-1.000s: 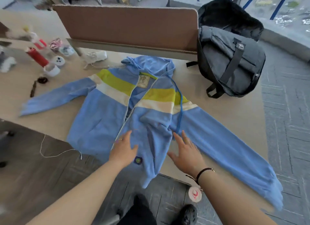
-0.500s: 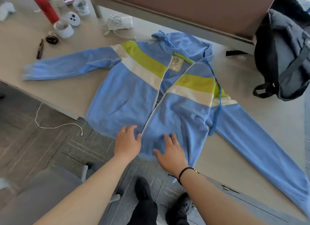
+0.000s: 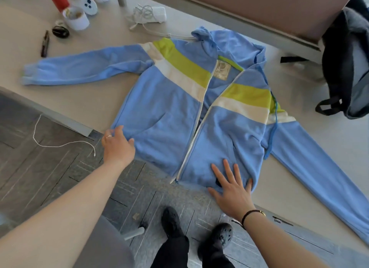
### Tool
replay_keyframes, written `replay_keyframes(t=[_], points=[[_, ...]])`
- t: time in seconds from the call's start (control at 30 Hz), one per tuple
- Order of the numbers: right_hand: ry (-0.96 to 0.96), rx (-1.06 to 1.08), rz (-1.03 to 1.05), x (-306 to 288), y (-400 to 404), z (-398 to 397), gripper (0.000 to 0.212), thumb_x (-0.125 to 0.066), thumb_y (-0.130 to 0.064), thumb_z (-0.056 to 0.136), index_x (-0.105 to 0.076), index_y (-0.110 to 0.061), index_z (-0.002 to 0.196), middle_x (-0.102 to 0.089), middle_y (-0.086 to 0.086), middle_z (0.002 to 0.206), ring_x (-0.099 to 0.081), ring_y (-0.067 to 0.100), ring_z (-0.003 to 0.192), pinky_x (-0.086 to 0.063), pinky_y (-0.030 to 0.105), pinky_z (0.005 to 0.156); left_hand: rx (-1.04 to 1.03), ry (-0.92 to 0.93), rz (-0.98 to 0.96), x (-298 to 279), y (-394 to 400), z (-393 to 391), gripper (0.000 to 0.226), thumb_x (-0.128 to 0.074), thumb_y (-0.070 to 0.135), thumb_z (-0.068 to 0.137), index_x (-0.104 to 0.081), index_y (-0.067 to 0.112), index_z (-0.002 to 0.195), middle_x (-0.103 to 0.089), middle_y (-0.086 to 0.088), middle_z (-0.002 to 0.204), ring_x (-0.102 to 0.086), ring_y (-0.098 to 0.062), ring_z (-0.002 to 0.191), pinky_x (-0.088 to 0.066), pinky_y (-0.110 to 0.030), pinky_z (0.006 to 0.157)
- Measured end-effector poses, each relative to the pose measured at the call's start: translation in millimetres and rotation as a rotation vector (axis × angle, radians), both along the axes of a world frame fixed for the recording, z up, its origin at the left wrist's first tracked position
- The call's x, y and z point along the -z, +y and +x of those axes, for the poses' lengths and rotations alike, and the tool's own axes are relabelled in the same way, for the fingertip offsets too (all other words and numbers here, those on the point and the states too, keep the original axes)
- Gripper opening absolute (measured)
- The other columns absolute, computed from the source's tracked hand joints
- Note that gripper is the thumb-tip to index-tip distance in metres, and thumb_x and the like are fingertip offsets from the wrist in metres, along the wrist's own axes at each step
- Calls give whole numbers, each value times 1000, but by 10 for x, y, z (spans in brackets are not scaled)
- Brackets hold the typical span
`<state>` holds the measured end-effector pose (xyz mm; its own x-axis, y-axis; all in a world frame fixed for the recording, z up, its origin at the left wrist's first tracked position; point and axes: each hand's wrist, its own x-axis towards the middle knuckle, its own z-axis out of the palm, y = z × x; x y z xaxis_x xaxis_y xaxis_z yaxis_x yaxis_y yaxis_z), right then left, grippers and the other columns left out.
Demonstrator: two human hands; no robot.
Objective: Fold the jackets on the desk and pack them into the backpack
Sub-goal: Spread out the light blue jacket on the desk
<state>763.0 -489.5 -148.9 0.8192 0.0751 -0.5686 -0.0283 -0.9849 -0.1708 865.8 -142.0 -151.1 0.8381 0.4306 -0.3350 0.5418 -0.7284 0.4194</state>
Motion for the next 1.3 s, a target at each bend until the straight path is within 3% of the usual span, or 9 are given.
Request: replay_keyframes(t=[0.17,0.3,0.43,0.7,0.83,1.0,1.07,1.2,1.3], points=[[20,4,-53,-37,-248,-45,71,-23,-78,91,19,-62,145,35,-25,156,27,23,150,4,69,117,-38,-16,-56,-20,81,-13,47,-53,15,101,-40,13,146,-29,-20,148,-55,-45,112,-45,-50,95],[26,11,-65,-114,-128,8,71,-18,-80,87,11,-60,149,31,-17,160,25,24,151,5,70,116,3,-40,-46,-69,121,64,38,-53,4,95,-45,12,131,-52,-22,124,-54,-42,103,-44,-45,83],[-34,-71,-52,-186,115,70,69,-16,-77,92,6,-53,154,32,-11,161,30,22,149,14,66,116,-25,-60,36,-170,225,105,36,-54,2,91,-44,14,124,-52,-21,118,-52,-38,92,-44,-46,78],[54,-163,28,-106,541,313,73,-34,-70,96,10,-54,152,31,-16,161,27,27,150,5,70,116,-10,-99,182,-168,315,147,48,-60,4,91,-45,12,137,-54,-25,127,-54,-45,111,-45,-54,92],[11,-179,-4,-105,530,305,72,-32,-71,96,8,-54,152,28,-14,162,25,27,151,6,70,116,405,-146,90,-97,-98,24,47,-56,30,99,-45,13,141,-36,-17,155,-33,-39,143,-35,-57,112],[-16,-229,-24,-117,486,324,70,-31,-71,96,6,-55,152,26,-11,164,21,28,152,1,65,120,907,59,109,-22,-897,-184,57,-31,57,102,-12,48,155,8,8,168,9,-27,154,-3,-56,123],[3,-240,-26,-126,425,292,67,-29,-73,95,4,-56,152,25,-13,164,20,26,152,0,64,120,893,103,166,-7,-1011,-241,56,-30,60,102,-12,50,154,3,10,168,8,-28,154,-3,-57,122],[12,-203,-3,-195,346,275,64,-25,-75,95,-3,-57,152,15,-15,166,14,20,154,6,65,119,817,36,209,-145,-1074,-167,48,-36,60,100,-40,44,145,-38,3,152,-30,-25,140,-25,-45,116],[13,-110,15,-294,310,287,70,-19,-76,94,3,-50,155,13,-7,167,12,18,154,13,57,120,771,56,102,-259,-1145,56,48,-41,57,100,-42,42,145,-40,-4,149,-33,-26,137,-30,-40,113]])
